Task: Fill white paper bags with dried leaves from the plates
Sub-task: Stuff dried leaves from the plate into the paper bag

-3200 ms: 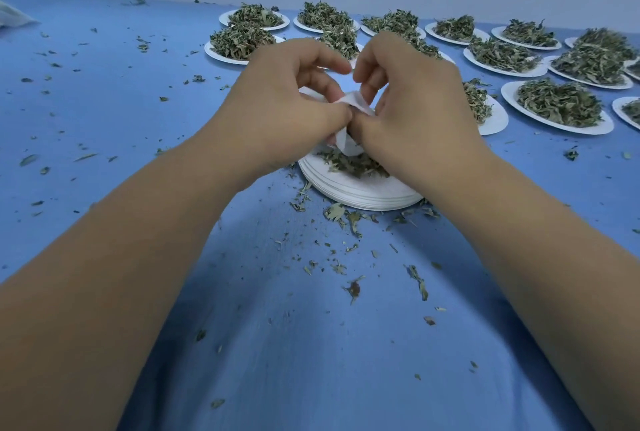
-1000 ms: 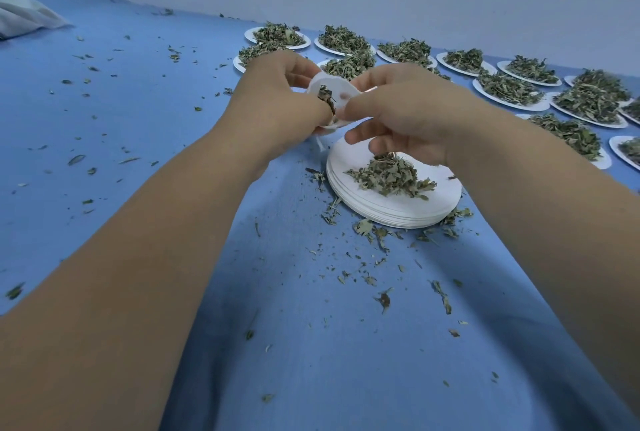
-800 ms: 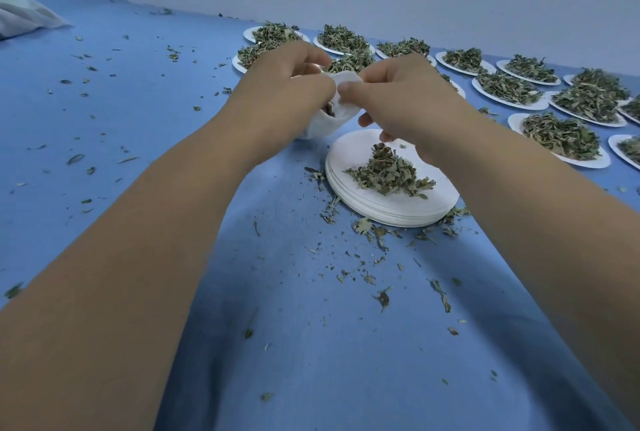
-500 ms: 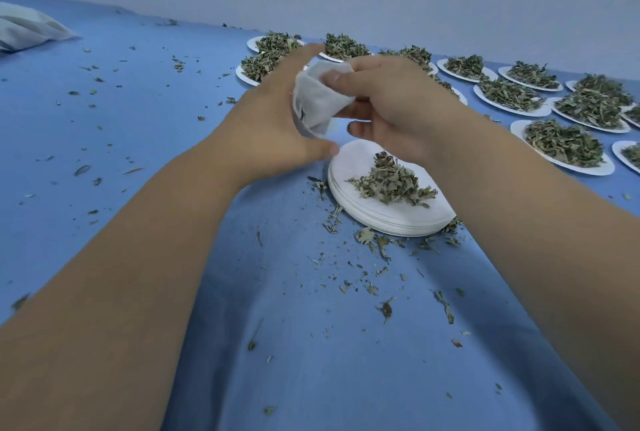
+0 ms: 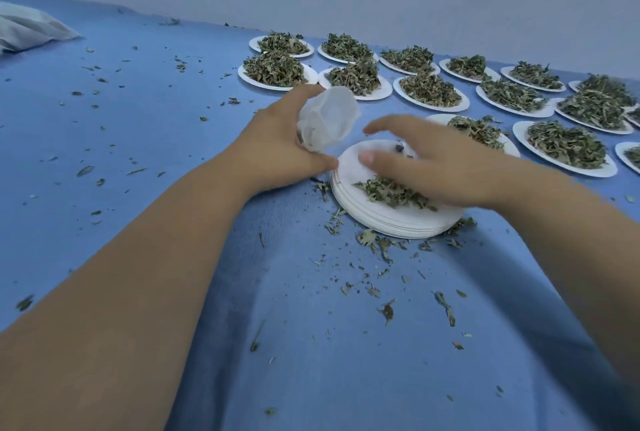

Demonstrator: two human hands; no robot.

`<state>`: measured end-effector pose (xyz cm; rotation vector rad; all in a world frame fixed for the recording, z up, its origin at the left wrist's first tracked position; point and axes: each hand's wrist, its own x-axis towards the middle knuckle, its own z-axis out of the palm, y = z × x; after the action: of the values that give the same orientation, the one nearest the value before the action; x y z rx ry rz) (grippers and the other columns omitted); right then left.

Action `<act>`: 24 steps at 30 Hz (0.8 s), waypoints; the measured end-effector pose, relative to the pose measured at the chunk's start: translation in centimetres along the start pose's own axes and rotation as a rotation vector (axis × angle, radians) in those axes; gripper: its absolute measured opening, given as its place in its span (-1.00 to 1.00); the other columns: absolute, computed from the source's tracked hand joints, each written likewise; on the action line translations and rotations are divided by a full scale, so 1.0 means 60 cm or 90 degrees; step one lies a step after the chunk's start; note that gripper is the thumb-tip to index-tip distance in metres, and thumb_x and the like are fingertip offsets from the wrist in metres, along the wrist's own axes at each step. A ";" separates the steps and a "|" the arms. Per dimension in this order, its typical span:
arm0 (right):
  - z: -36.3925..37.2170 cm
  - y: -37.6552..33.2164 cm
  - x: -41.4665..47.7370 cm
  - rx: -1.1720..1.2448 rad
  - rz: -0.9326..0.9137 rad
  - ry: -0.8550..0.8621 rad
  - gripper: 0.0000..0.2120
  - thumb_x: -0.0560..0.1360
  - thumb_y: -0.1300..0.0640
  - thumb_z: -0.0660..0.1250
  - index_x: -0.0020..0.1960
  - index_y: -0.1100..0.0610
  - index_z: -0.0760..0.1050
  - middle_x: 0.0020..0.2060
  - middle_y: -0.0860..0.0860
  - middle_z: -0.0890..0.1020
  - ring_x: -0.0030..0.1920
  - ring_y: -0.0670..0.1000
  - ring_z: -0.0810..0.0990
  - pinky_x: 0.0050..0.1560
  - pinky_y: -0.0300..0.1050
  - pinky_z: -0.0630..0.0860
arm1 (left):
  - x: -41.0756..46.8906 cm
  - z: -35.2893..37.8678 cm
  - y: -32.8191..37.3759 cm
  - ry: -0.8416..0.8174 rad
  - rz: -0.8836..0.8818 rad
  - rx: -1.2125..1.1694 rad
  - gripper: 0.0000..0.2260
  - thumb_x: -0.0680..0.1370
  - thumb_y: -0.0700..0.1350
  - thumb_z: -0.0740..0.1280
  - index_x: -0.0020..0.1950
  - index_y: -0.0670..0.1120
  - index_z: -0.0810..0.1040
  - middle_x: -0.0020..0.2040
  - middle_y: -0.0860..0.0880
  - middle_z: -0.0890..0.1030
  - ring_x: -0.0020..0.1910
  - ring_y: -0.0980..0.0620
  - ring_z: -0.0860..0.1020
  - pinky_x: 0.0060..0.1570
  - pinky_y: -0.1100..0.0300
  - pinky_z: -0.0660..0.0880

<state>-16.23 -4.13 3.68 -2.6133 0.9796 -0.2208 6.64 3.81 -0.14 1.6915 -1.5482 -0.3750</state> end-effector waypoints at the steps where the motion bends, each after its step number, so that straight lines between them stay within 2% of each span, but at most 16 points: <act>1: 0.009 0.005 -0.005 -0.018 0.006 -0.041 -0.26 0.41 -0.60 0.08 0.48 -0.26 0.29 0.40 -0.22 0.42 0.20 -0.19 0.40 0.07 -0.23 0.31 | 0.001 -0.002 0.000 -0.005 0.000 -0.015 -0.31 0.34 0.05 0.60 0.38 0.23 0.35 0.15 0.19 0.55 0.08 0.16 0.55 -0.08 0.35 0.41; 3: 0.024 0.010 -0.010 -0.054 -0.005 -0.049 -0.19 0.39 -0.62 0.06 0.50 -0.20 0.27 0.41 -0.20 0.42 0.17 -0.19 0.39 0.09 -0.21 0.29 | 0.000 -0.006 -0.003 -0.029 0.003 -0.062 -0.35 0.36 0.00 0.61 0.35 0.20 0.40 0.14 0.20 0.58 0.09 0.19 0.58 -0.01 0.28 0.48; 4: 0.030 0.010 -0.012 -0.069 -0.019 -0.028 -0.23 0.42 -0.58 0.10 0.48 -0.17 0.31 0.35 -0.20 0.46 0.13 -0.20 0.41 0.04 -0.27 0.30 | -0.003 -0.008 -0.004 -0.048 0.007 -0.083 -0.39 0.35 -0.04 0.62 0.31 0.19 0.44 0.14 0.22 0.59 0.08 0.24 0.58 -0.01 0.30 0.49; 6: 0.040 0.005 -0.018 -0.058 -0.046 0.039 -0.43 0.50 -0.41 0.25 0.38 -0.11 0.45 0.18 -0.23 0.55 0.03 -0.23 0.50 -0.03 -0.42 0.34 | -0.009 -0.015 -0.004 -0.113 0.023 -0.080 -0.47 0.35 -0.13 0.62 0.18 0.20 0.47 0.09 0.32 0.56 0.00 0.40 0.54 -0.13 0.50 0.42; 7: 0.044 0.003 -0.020 -0.033 -0.060 0.077 -0.54 0.53 -0.29 0.32 0.32 -0.08 0.51 0.10 -0.22 0.60 0.02 -0.21 0.54 -0.02 -0.42 0.40 | -0.012 -0.019 -0.003 -0.147 0.026 -0.054 -0.45 0.35 -0.16 0.61 0.16 0.24 0.43 0.04 0.35 0.55 -0.04 0.43 0.53 -0.18 0.54 0.40; 9: 0.048 0.001 -0.023 0.028 -0.091 0.145 -0.72 0.55 -0.09 0.40 0.22 -0.04 0.59 0.04 -0.18 0.65 0.04 -0.21 0.59 0.08 -0.35 0.48 | -0.012 -0.023 -0.004 -0.171 0.025 0.003 -0.52 0.35 -0.16 0.58 0.05 0.26 0.44 -0.07 0.29 0.57 -0.11 0.34 0.54 -0.21 0.47 0.41; 10: 0.045 0.000 -0.025 0.043 -0.100 0.178 -0.76 0.56 -0.06 0.42 0.20 -0.05 0.60 0.03 -0.20 0.64 0.06 -0.24 0.57 0.09 -0.40 0.46 | -0.011 -0.021 -0.005 -0.160 0.024 0.010 -0.61 0.36 -0.15 0.57 -0.04 0.22 0.47 -0.13 0.22 0.59 -0.18 0.27 0.54 -0.22 0.37 0.43; 12: 0.031 0.002 -0.029 0.007 -0.095 0.222 -0.72 0.57 -0.18 0.35 0.24 -0.12 0.56 0.07 -0.27 0.57 0.08 -0.31 0.44 0.05 -0.47 0.34 | -0.012 -0.015 -0.005 -0.099 0.005 -0.004 -0.74 0.38 -0.12 0.54 -0.17 0.17 0.51 -0.22 0.16 0.60 -0.29 0.23 0.51 -0.27 0.27 0.41; 13: 0.023 0.004 -0.032 -0.019 -0.081 0.206 -0.61 0.56 -0.29 0.27 0.30 -0.14 0.51 0.13 -0.28 0.53 0.11 -0.33 0.38 0.06 -0.44 0.29 | -0.012 -0.012 -0.004 -0.053 -0.007 -0.007 -0.77 0.39 -0.09 0.52 -0.20 0.18 0.51 -0.25 0.18 0.59 -0.34 0.25 0.49 -0.30 0.27 0.39; 16: 0.024 0.004 -0.044 -0.041 -0.052 0.044 -0.31 0.51 -0.48 0.06 0.49 -0.11 0.33 0.41 -0.20 0.40 0.28 -0.27 0.31 0.24 -0.24 0.25 | -0.010 -0.003 0.006 0.063 -0.001 -0.005 -0.86 0.41 -0.03 0.42 -0.14 0.16 0.49 -0.22 0.15 0.58 -0.29 0.22 0.49 -0.31 0.25 0.39; 18: 0.042 0.000 -0.053 -0.073 -0.085 0.007 -0.28 0.52 -0.45 0.04 0.51 -0.03 0.34 0.47 -0.14 0.38 0.39 -0.18 0.33 0.35 -0.22 0.24 | -0.010 0.010 0.020 0.099 0.016 0.001 -0.86 0.38 0.03 0.36 -0.10 0.17 0.47 -0.21 0.16 0.57 -0.27 0.25 0.48 -0.32 0.26 0.39; 20: 0.058 -0.006 -0.059 -0.092 -0.133 0.045 -0.37 0.56 -0.38 0.12 0.42 0.02 0.46 0.39 -0.10 0.48 0.38 -0.11 0.41 0.39 -0.21 0.31 | -0.010 0.028 0.030 0.085 0.033 0.041 -0.83 0.39 0.06 0.34 -0.04 0.14 0.47 -0.20 0.15 0.57 -0.21 0.22 0.52 -0.29 0.25 0.44; 23: 0.063 -0.012 -0.065 -0.052 -0.161 0.129 -0.56 0.58 -0.30 0.21 0.23 -0.01 0.56 0.11 -0.10 0.59 0.10 -0.09 0.53 0.17 -0.11 0.45 | -0.009 0.049 0.030 0.017 0.054 0.136 -0.87 0.41 -0.02 0.36 -0.08 0.06 0.46 -0.20 0.08 0.57 -0.15 0.04 0.55 -0.19 0.09 0.51; 24: 0.064 -0.012 -0.066 -0.077 -0.164 0.150 -0.54 0.58 -0.31 0.19 0.26 -0.02 0.54 0.11 -0.08 0.58 0.12 -0.05 0.52 0.19 -0.06 0.44 | -0.008 0.051 0.029 0.014 0.049 0.149 -0.88 0.41 -0.03 0.35 -0.10 0.05 0.46 -0.21 0.07 0.57 -0.15 0.02 0.54 -0.19 0.06 0.52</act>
<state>-17.78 -0.02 0.27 -2.8707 0.7424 -0.5603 3.25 3.31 -1.01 1.7989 -1.6888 -0.1382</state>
